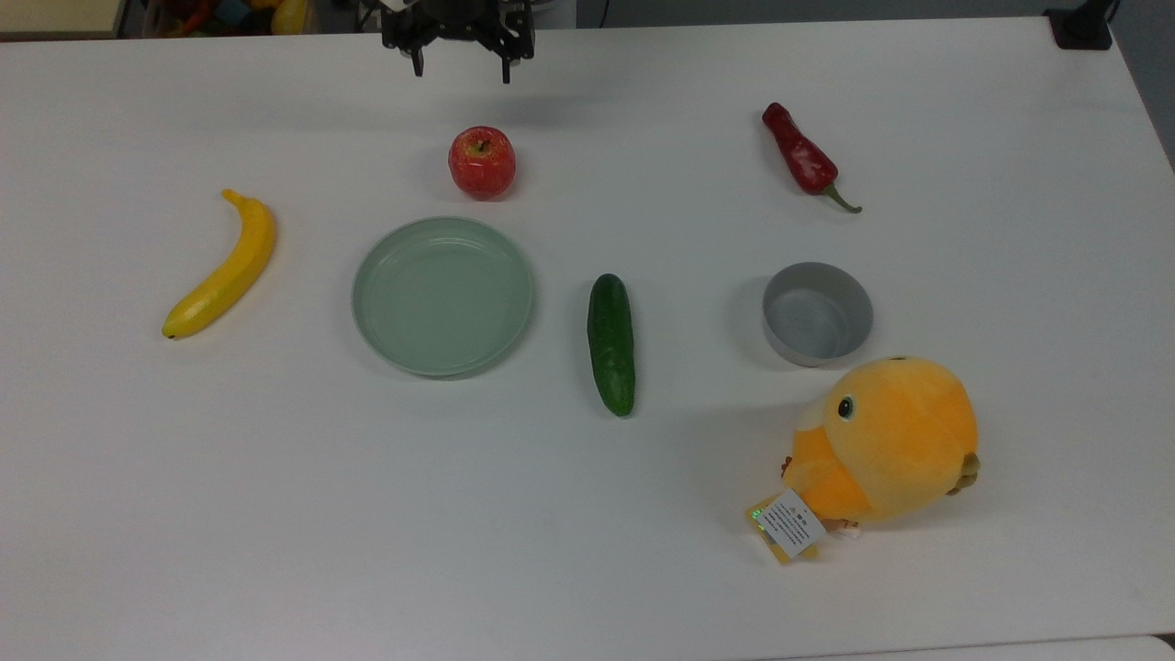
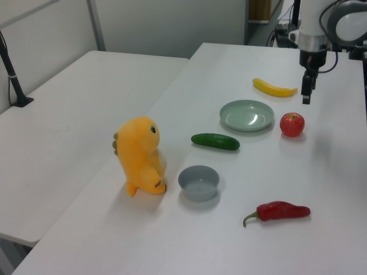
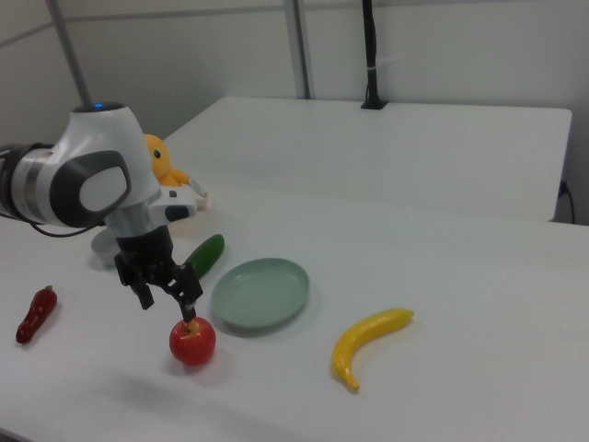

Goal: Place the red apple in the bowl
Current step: 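Lower the open gripper over the red apple and close on it, then lift the red apple off the table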

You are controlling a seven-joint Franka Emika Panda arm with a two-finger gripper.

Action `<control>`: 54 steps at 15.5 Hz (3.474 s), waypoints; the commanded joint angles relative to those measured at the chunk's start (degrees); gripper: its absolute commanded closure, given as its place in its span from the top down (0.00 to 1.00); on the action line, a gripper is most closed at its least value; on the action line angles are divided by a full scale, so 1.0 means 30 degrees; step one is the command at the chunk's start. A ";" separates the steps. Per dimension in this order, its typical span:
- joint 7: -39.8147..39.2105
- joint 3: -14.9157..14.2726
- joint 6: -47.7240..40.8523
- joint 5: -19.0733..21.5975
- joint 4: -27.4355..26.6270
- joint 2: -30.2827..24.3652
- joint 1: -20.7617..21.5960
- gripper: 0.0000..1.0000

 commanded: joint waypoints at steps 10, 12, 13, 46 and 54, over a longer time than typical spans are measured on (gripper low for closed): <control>-0.0276 -0.0058 0.2201 -0.0614 -0.0101 0.2832 0.0291 1.00; -0.0276 -0.0029 0.2491 -0.0614 -0.0101 0.2979 0.0291 1.00; -0.0247 -0.0029 0.2871 -0.0614 -0.0101 0.3038 0.0291 1.00; -0.0482 0.0908 0.4515 -0.0323 0.1798 0.3800 0.1081 0.34; 0.0251 0.2226 0.4632 0.0557 0.7067 0.6488 0.2894 0.34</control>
